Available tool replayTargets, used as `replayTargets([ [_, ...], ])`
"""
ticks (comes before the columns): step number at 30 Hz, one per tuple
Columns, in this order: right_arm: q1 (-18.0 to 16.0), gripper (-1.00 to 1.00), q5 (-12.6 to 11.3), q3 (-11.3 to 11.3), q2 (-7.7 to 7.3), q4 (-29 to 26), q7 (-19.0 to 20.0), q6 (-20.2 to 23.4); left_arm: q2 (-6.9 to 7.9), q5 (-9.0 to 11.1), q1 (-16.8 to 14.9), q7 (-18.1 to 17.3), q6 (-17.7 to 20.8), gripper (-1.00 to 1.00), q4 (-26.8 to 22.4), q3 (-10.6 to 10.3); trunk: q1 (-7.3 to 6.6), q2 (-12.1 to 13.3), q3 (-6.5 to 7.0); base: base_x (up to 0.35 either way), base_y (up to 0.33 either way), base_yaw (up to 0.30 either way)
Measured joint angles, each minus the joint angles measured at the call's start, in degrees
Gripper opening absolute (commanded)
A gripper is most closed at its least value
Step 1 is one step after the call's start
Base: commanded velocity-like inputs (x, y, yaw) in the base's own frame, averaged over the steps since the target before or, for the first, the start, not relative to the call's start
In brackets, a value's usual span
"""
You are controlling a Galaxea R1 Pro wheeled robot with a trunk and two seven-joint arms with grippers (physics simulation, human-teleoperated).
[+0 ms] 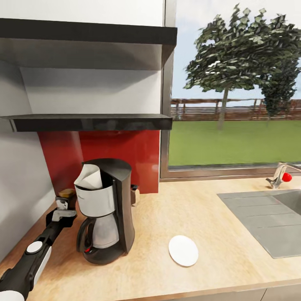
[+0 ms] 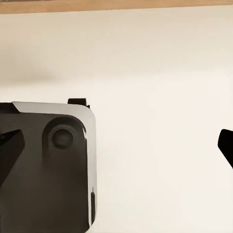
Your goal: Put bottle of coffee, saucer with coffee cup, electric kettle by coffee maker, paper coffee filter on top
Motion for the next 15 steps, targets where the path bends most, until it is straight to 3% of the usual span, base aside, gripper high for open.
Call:
replayTargets([
  [5, 0.0, 1.00, 0.0, 0.0, 0.00, 0.0, 0.0, 0.0, -0.23, 0.3, 0.0, 1.6, -3.7, -1.00, 4.4, 0.3, 0.00, 0.0, -0.01, 0.006, 0.005, 0.000],
  [15, 0.0, 1.00, 0.1, 0.0, 0.01, 0.0, 0.0, 0.0, -0.72, 0.5, -0.1, 2.1, -4.3, -1.00, 9.0, 0.0, 0.00, 0.0, 0.00, 0.000, 0.000, 0.000],
])
